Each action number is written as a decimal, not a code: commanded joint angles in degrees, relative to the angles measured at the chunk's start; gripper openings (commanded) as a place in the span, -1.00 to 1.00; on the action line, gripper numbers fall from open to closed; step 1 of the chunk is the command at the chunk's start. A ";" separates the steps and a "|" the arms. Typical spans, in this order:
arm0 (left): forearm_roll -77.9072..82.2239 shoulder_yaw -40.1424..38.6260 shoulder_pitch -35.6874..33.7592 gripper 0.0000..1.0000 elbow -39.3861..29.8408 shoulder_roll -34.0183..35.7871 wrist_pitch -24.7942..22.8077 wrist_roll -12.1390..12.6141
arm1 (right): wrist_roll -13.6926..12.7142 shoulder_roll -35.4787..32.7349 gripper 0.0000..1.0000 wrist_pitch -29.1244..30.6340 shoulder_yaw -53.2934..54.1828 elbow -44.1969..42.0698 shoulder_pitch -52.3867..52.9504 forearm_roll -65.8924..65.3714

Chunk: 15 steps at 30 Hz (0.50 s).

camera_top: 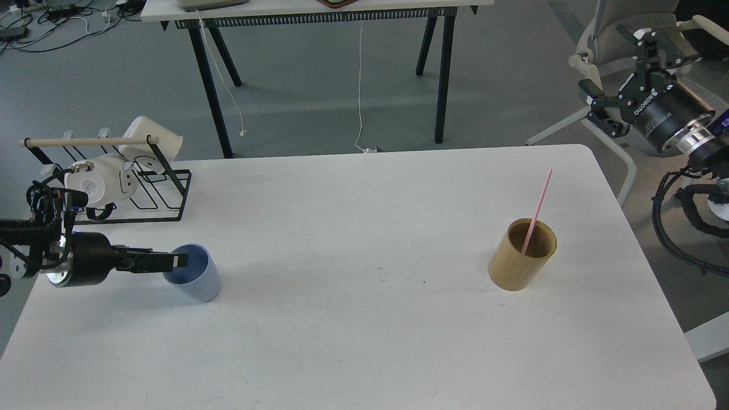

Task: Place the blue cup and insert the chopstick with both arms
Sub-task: 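Close the left gripper around the blue cup, then lift the blue cup and carry it toward the tan cup, lowering it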

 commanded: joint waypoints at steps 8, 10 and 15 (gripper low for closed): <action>-0.27 -0.05 1.48 0.49 1.80 -2.04 2.34 0.00 | 0.00 -0.03 1.00 0.00 -0.01 0.01 -0.17 -0.01; -0.27 -0.05 1.48 0.23 1.89 -2.04 2.34 0.00 | 0.00 -0.03 1.00 0.00 -0.01 0.01 -0.35 -0.01; -0.18 -0.05 1.57 -0.18 1.89 -2.04 4.10 0.00 | 0.00 -0.47 1.00 0.00 -0.01 0.01 -0.43 -0.01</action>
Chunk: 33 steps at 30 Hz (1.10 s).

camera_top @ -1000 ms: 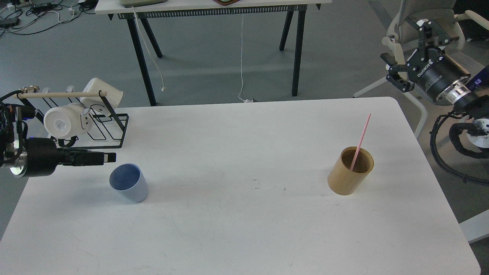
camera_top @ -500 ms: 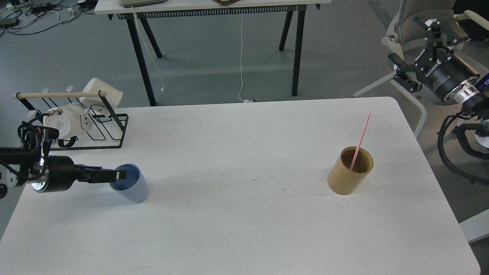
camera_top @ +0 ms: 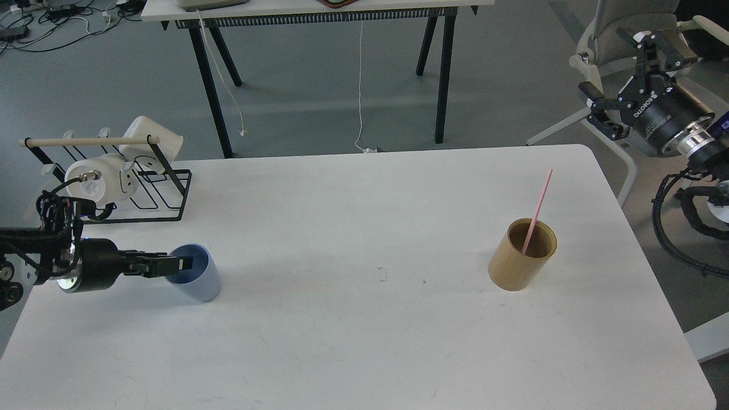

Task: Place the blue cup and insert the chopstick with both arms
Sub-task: 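Lift the blue cup and carry it toward the tan cup, lowering it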

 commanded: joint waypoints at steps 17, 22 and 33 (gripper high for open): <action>-3.91 -1.99 0.63 -1.00 -2.45 1.04 2.44 0.00 | 0.00 -1.40 1.00 0.00 0.26 -1.50 -0.29 0.09; -6.11 -10.16 -2.61 -1.00 -11.59 3.94 -0.10 0.00 | 0.00 -2.18 1.00 0.00 2.80 -7.21 -0.64 1.75; -5.32 -4.04 -18.69 -1.00 -6.17 -14.84 -5.74 0.00 | 0.00 -7.46 1.00 0.00 8.87 -13.02 -5.74 8.17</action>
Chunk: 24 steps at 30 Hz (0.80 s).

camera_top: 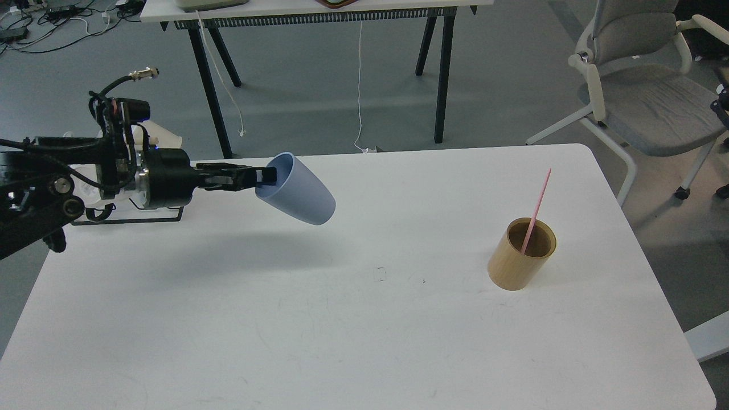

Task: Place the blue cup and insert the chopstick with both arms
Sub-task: 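Lift the blue cup and carry it toward the tan cup, lowering it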

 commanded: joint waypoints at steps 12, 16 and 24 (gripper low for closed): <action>12.39 17.76 -10.33 -1.00 22.44 -28.96 0.72 -0.01 | 0.00 -0.18 1.00 0.00 -0.53 -1.38 -2.83 0.74; 16.88 17.67 -9.89 -1.00 23.49 -30.19 0.72 -0.01 | 0.00 -0.01 1.00 0.00 -0.53 -1.74 -3.88 0.74; 19.34 17.85 -9.63 -1.00 27.88 -37.65 3.44 -0.01 | 0.00 -0.01 1.00 0.00 -0.53 -2.70 -4.15 0.74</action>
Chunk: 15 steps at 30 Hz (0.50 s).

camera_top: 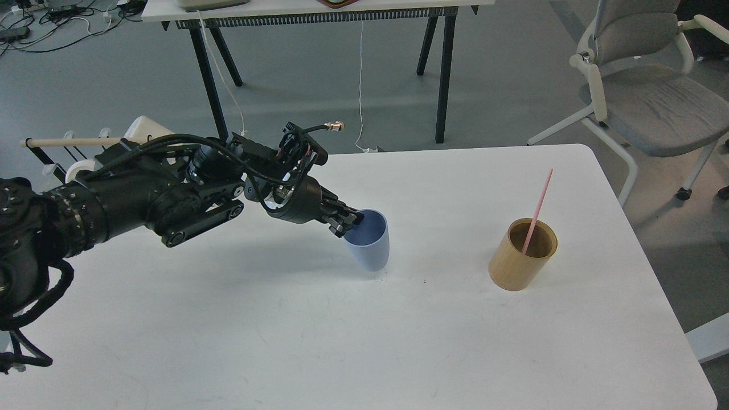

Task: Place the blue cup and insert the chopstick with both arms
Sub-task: 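Lift the blue cup and carry it toward the tan cup, lowering it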

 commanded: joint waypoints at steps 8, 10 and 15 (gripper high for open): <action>4.23 -0.59 1.31 -1.00 7.60 -8.37 1.32 0.00 | 0.00 -0.34 1.00 0.00 0.00 -0.18 0.14 -0.09; 4.23 -0.59 1.48 -0.99 7.60 -8.37 1.76 0.00 | 0.00 -0.34 1.00 0.00 0.00 -0.26 0.14 -0.09; 4.06 -0.59 1.75 -0.91 7.69 -8.11 2.82 0.00 | 0.00 -0.08 1.00 0.00 0.00 -0.18 0.05 -0.09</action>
